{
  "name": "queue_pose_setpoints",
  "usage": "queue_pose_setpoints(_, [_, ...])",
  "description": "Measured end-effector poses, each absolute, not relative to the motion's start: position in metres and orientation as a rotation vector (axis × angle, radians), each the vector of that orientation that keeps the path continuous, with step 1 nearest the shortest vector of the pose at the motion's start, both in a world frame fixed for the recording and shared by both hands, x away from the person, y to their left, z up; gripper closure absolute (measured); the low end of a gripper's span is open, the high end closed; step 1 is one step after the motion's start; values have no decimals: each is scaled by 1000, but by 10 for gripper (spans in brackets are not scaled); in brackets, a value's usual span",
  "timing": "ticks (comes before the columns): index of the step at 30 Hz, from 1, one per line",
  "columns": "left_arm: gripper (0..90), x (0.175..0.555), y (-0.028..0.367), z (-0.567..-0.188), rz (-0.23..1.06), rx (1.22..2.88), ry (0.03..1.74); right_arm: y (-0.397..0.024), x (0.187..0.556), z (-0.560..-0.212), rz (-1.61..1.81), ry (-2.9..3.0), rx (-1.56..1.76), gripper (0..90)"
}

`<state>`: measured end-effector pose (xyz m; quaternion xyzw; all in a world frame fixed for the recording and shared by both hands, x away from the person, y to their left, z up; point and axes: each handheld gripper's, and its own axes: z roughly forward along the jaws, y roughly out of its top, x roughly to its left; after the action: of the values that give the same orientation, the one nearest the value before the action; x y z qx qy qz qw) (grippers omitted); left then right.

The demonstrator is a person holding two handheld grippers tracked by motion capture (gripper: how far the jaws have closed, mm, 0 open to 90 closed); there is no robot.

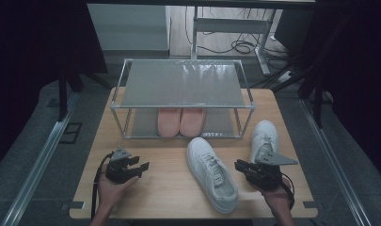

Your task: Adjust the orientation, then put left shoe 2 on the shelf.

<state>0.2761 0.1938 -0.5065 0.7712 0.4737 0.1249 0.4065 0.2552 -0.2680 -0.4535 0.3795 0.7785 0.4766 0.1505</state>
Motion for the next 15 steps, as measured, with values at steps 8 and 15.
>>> queue_pose_setpoints(8, [478, 275, 194, -507, 312, 1946, 1195, -271, 248, -454, 1376, 2237, 1079, 695])
queue_pose_setpoints(15, [476, 276, 192, -507, 308, 1946, 1192, -267, 241, -456, 1377, 2245, 1061, 622])
